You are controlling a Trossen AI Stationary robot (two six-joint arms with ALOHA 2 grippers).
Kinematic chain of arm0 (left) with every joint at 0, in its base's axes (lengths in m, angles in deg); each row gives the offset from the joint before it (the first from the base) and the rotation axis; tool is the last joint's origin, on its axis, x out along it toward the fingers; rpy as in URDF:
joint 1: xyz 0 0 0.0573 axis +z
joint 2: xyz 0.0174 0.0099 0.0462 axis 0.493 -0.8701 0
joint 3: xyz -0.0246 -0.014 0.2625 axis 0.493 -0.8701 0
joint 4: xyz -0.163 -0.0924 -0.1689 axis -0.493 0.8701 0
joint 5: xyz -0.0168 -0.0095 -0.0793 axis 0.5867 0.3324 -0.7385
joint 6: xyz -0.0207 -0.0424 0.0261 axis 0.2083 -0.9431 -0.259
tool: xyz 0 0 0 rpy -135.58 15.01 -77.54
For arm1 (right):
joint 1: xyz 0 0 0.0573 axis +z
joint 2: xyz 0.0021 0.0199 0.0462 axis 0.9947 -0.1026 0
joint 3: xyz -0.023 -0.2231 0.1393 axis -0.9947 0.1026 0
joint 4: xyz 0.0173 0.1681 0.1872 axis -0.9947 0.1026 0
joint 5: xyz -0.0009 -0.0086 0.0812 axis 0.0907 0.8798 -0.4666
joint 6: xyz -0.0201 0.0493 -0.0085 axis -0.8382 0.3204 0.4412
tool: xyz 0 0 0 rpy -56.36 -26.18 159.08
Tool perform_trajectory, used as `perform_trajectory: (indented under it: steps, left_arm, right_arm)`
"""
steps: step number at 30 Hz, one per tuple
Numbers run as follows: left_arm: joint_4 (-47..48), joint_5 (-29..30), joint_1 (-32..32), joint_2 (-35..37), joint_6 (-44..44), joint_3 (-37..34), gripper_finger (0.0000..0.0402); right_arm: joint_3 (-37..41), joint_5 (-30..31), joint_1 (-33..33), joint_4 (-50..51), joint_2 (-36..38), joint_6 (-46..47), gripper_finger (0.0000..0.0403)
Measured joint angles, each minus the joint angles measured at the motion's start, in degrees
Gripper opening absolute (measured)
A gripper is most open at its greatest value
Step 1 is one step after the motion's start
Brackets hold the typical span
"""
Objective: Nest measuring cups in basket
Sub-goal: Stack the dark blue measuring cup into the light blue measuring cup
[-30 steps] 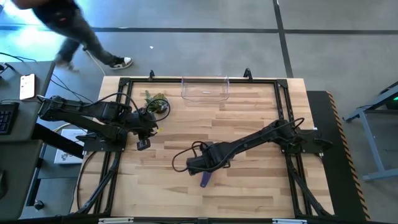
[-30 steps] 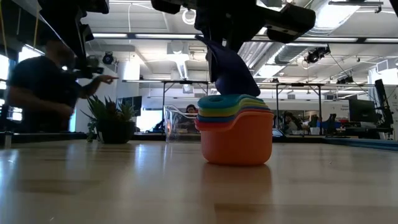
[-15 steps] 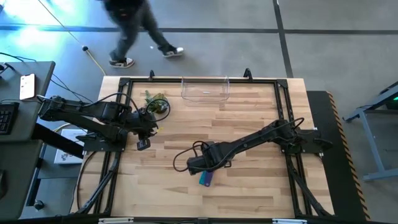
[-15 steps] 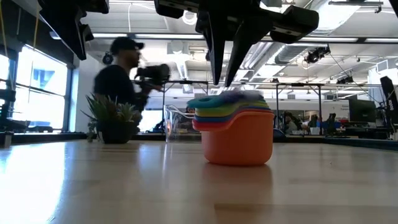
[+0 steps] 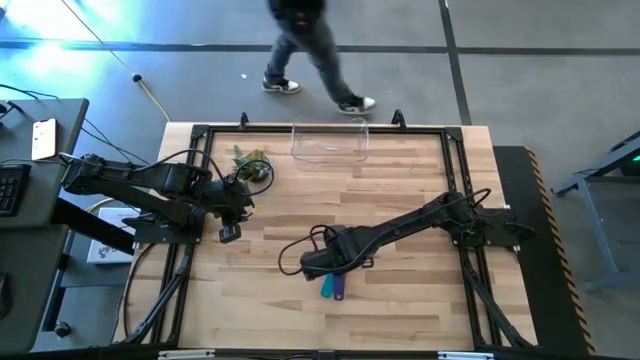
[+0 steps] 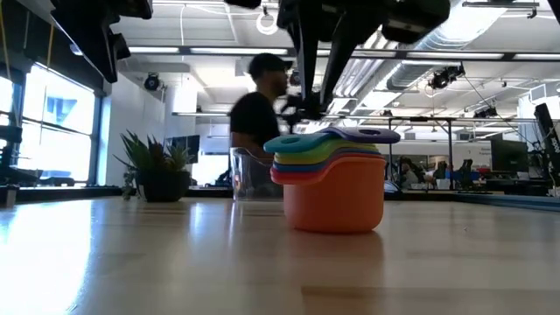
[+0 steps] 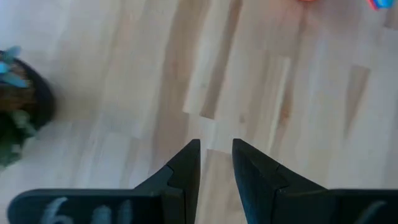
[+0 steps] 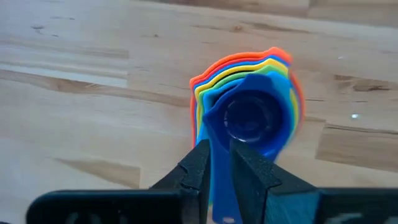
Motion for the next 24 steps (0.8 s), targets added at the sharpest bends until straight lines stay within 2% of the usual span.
perform_trajectory:
  steps: [3,9,19,24]
  left_arm:
    - [-0.02,-2.33,-0.5,-0.02,0.04,0.01,0.0085]
    - [-0.63,-2.07,-3.11,-0.02,0.1,-0.09,0.0085]
    - [-13.28,-2.11,-6.79,-0.33,0.04,-7.22,0.0085]
    - [-23.65,-2.13,-7.62,-0.54,0.06,-10.92,0.0085]
  right_arm:
    - [-2.55,0.53,0.83,2.54,0.07,0.25,0.0042]
    - [-5.05,4.94,4.01,8.97,0.06,5.66,0.0034]
    - [-5.18,8.19,11.28,15.32,0.04,22.33,0.0034]
    - [-3.12,8.25,13.48,14.13,0.02,25.65,0.0034]
